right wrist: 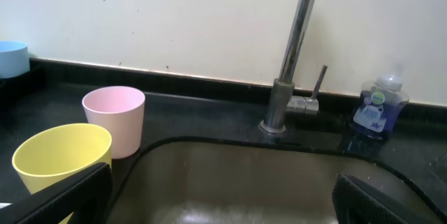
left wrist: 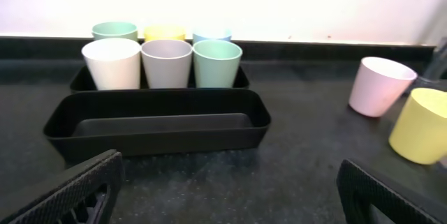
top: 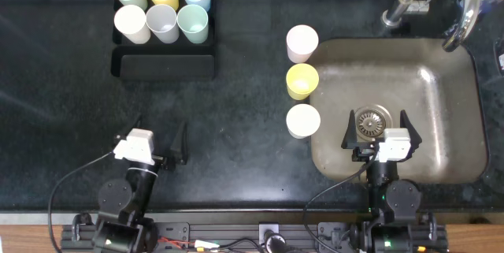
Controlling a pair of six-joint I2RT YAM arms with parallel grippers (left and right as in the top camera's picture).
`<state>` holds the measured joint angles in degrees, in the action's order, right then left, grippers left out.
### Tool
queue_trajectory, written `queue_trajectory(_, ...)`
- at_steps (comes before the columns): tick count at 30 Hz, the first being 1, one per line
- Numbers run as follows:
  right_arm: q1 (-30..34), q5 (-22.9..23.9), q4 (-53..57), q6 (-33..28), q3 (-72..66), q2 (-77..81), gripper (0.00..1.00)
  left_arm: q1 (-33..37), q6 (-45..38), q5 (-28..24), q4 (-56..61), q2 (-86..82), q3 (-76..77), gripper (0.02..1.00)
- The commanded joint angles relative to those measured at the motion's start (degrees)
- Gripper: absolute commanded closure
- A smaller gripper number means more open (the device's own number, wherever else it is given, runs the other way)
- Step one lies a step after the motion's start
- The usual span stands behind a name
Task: Store Cups
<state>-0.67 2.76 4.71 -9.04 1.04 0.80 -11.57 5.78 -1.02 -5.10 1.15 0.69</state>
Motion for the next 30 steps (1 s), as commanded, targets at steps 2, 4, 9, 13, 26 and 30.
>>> queue_trajectory(2,0.33,-0.39,-0.37,0.02,-0.79,-0.59,0.003,-0.35,-0.44,0.68,-1.01,0.33,0.44,0.018)
queue_trajectory(4,0.33,-0.39,-0.37,0.04,-0.79,-0.59,0.003,-0.35,-0.44,0.68,-1.01,0.33,0.44,0.018)
queue_trajectory(9,0.33,-0.39,-0.37,0.02,-0.79,-0.59,0.003,3.13,-0.33,-0.35,-1.01,0.37,0.44,0.018)
queue_trajectory(13,0.33,-0.39,-0.37,0.02,-0.79,-0.59,0.005,10.71,6.19,-2.16,-0.81,0.35,0.44,0.018)
queue_trajectory(26,0.33,-0.39,-0.37,0.02,-0.79,-0.59,0.003,11.87,10.73,-1.90,-0.74,-0.98,0.42,0.018)
queue_trajectory(30,0.33,-0.39,-0.37,0.02,-0.79,-0.59,0.003,11.85,12.50,-5.38,-0.90,0.33,3.21,0.018)
